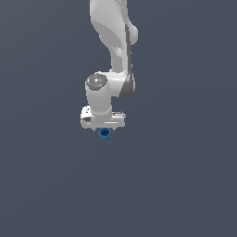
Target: Pick up the object and move it to a goal position.
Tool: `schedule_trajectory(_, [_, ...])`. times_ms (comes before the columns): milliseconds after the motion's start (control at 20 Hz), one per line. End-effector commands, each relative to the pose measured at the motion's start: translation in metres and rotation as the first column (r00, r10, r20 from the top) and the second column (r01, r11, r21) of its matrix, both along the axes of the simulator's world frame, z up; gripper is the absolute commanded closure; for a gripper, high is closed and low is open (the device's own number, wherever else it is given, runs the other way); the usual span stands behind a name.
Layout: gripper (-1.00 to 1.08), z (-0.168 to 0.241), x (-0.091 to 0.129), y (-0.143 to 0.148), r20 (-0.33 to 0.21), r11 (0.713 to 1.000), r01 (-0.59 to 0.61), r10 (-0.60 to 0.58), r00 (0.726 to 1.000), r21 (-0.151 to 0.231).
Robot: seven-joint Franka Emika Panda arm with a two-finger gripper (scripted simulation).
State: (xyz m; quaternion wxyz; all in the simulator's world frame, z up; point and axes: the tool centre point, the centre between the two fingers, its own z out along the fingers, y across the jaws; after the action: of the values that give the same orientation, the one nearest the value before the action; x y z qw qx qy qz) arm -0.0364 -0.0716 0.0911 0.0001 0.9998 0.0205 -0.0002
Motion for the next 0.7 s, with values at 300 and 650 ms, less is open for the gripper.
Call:
schedule_trajectory(300, [-0.92, -0.027, -0.001, 0.000, 0.000, 1.000, -0.001, 0.001, 1.000, 0.000])
schedule_trajectory(650, [-0.92, -0.050, -0.001, 0.000, 0.000, 1.000, -0.002, 0.002, 1.000, 0.000])
